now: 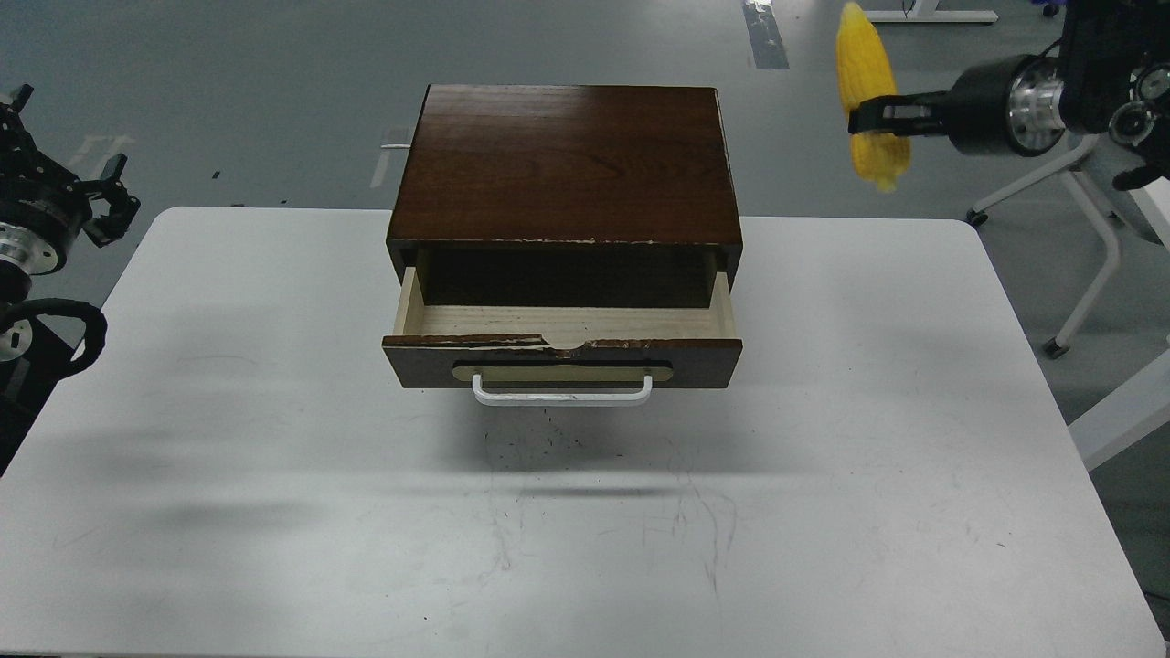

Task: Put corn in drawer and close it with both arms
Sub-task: 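Carry the corn over the open drawer and lower it inside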

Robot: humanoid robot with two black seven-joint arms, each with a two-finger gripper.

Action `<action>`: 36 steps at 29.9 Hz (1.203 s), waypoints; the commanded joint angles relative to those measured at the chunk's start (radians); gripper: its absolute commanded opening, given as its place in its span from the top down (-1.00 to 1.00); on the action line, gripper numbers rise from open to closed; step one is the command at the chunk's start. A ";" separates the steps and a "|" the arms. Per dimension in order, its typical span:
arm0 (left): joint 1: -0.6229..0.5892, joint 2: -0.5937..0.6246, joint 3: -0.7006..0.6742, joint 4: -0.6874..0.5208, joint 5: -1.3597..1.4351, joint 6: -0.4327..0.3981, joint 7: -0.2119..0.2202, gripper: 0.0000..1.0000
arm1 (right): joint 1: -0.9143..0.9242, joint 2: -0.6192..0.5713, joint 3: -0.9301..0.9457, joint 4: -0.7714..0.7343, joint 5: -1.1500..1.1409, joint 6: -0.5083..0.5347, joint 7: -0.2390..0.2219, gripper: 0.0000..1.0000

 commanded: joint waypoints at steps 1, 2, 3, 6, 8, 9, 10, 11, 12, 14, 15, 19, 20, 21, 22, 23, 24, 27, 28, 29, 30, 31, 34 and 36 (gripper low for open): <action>-0.012 -0.002 0.000 0.001 0.028 0.000 0.006 -0.95 | 0.081 0.063 0.002 0.113 -0.169 0.000 0.029 1.00; -0.011 -0.001 0.000 0.001 0.028 0.000 0.006 -0.95 | 0.089 0.066 0.003 0.136 -0.203 0.000 0.029 1.00; -0.011 -0.001 0.000 0.001 0.028 0.000 0.006 -0.95 | 0.094 0.066 0.003 0.159 -0.234 0.000 0.029 1.00; -0.011 0.001 0.000 0.001 0.027 0.000 0.003 -0.95 | 0.101 0.087 0.003 0.262 -0.373 0.000 0.029 1.00; -0.009 0.001 -0.001 0.001 0.025 0.000 -0.004 -0.95 | 0.106 0.117 0.002 0.313 -0.448 0.002 0.029 1.00; -0.006 0.001 -0.001 0.001 0.022 0.000 -0.005 -0.95 | 0.114 0.135 0.002 0.342 -0.502 0.002 0.029 1.00; -0.003 0.001 -0.003 0.001 0.022 0.000 -0.005 -0.95 | 0.118 0.143 0.002 0.356 -0.524 0.003 0.029 1.00; -0.002 0.001 -0.001 0.001 0.022 0.000 -0.005 -0.95 | 0.121 0.147 0.002 0.366 -0.536 0.003 0.029 1.00; 0.003 0.001 -0.003 0.001 0.022 0.000 -0.005 -0.95 | 0.121 0.155 0.002 0.380 -0.553 0.003 0.030 1.00; 0.008 0.001 -0.004 0.001 0.021 0.000 -0.007 -0.95 | 0.121 0.179 -0.003 0.400 -0.567 0.005 0.033 1.00; 0.012 0.001 -0.004 0.001 0.019 0.000 -0.008 -0.95 | 0.123 0.207 -0.004 0.411 -0.577 0.005 0.036 1.00; 0.014 0.008 -0.004 0.001 0.019 0.000 -0.008 -0.95 | 0.123 0.255 -0.018 0.426 -0.685 0.005 0.038 1.00; 0.014 0.018 -0.004 0.001 0.019 0.000 -0.007 -0.95 | 0.120 0.267 -0.030 0.426 -0.729 0.005 0.038 0.95; 0.014 0.024 -0.004 0.001 0.020 0.000 -0.007 -0.95 | 0.114 0.285 -0.049 0.426 -0.764 0.005 0.038 0.89; 0.014 0.025 -0.004 0.001 0.020 0.000 -0.007 -0.95 | 0.112 0.293 -0.056 0.426 -0.780 0.005 0.038 0.89; 0.014 0.025 -0.004 0.001 0.024 0.000 -0.007 -0.95 | 0.111 0.299 -0.064 0.425 -0.795 0.005 0.038 0.89; 0.014 0.025 -0.004 0.001 0.024 0.000 -0.005 -0.95 | 0.108 0.308 -0.076 0.426 -0.824 0.003 0.038 0.89; 0.014 0.025 -0.004 0.001 0.025 0.000 -0.007 -0.95 | 0.095 0.310 -0.102 0.423 -0.892 0.000 0.038 0.89; 0.014 0.025 -0.004 0.001 0.025 0.000 -0.007 -0.95 | 0.094 0.310 -0.104 0.422 -0.900 -0.002 0.038 0.89; 0.014 0.027 -0.004 0.001 0.025 0.000 -0.007 -0.95 | 0.092 0.310 -0.106 0.420 -0.904 -0.002 0.038 0.88; 0.014 0.027 -0.004 0.001 0.025 0.000 -0.007 -0.95 | 0.091 0.311 -0.106 0.420 -0.904 -0.002 0.038 0.86; 0.014 0.027 -0.004 0.001 0.025 0.000 -0.007 -0.95 | 0.088 0.313 -0.106 0.420 -0.904 -0.002 0.038 0.81; 0.012 0.030 -0.004 0.001 0.025 0.000 -0.007 -0.95 | 0.074 0.316 -0.102 0.420 -0.900 -0.006 0.038 -0.23; 0.012 0.030 -0.004 0.001 0.025 0.000 -0.007 -0.95 | 0.072 0.315 -0.102 0.420 -0.897 -0.008 0.039 -0.33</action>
